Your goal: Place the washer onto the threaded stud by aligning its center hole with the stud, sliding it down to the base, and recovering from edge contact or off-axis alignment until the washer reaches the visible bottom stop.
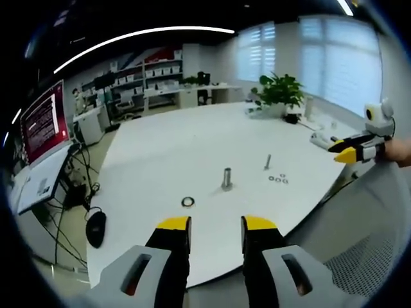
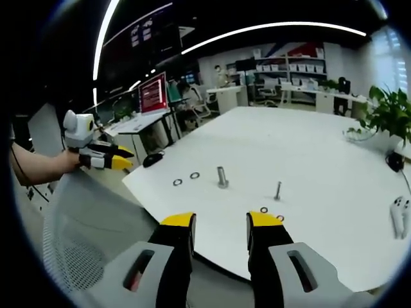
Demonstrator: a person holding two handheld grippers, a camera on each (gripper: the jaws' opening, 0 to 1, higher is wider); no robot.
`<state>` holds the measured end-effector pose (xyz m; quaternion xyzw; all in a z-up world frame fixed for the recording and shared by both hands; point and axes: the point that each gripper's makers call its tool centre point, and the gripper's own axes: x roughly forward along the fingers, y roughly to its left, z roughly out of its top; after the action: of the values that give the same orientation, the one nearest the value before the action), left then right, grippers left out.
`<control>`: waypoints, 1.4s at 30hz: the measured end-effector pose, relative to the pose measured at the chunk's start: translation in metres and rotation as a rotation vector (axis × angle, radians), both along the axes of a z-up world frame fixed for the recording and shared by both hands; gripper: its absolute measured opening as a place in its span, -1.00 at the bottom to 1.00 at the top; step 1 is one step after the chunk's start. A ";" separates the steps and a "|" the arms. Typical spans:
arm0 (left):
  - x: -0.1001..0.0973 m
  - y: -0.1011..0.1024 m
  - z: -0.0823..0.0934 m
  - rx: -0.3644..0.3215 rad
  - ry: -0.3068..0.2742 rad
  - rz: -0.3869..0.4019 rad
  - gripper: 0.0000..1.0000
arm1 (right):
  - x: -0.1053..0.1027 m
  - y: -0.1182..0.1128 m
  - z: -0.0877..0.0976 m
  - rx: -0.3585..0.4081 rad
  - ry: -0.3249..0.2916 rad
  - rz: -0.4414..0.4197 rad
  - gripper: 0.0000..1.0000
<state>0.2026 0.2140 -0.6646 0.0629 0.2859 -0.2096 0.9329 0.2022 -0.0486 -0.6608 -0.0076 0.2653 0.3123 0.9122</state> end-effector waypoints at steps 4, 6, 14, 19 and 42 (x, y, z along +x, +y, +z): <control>0.000 0.000 0.000 -0.002 0.006 0.001 -0.42 | 0.002 -0.002 0.003 0.010 -0.011 -0.013 -0.32; -0.001 0.000 -0.001 0.000 0.009 0.001 -0.42 | 0.002 -0.002 0.004 0.005 -0.018 -0.015 -0.32; -0.002 0.003 -0.005 0.008 0.025 0.009 -0.42 | 0.002 -0.003 0.002 0.006 -0.008 -0.027 -0.32; -0.002 0.003 -0.005 0.010 0.033 0.007 -0.42 | 0.004 -0.004 0.004 0.012 -0.016 -0.036 -0.32; -0.003 0.006 -0.010 0.022 0.057 0.022 -0.42 | 0.003 -0.005 0.000 0.011 0.005 -0.039 -0.32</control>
<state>0.1996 0.2204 -0.6749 0.0639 0.3155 -0.1980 0.9258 0.2055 -0.0536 -0.6608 0.0033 0.2660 0.2959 0.9174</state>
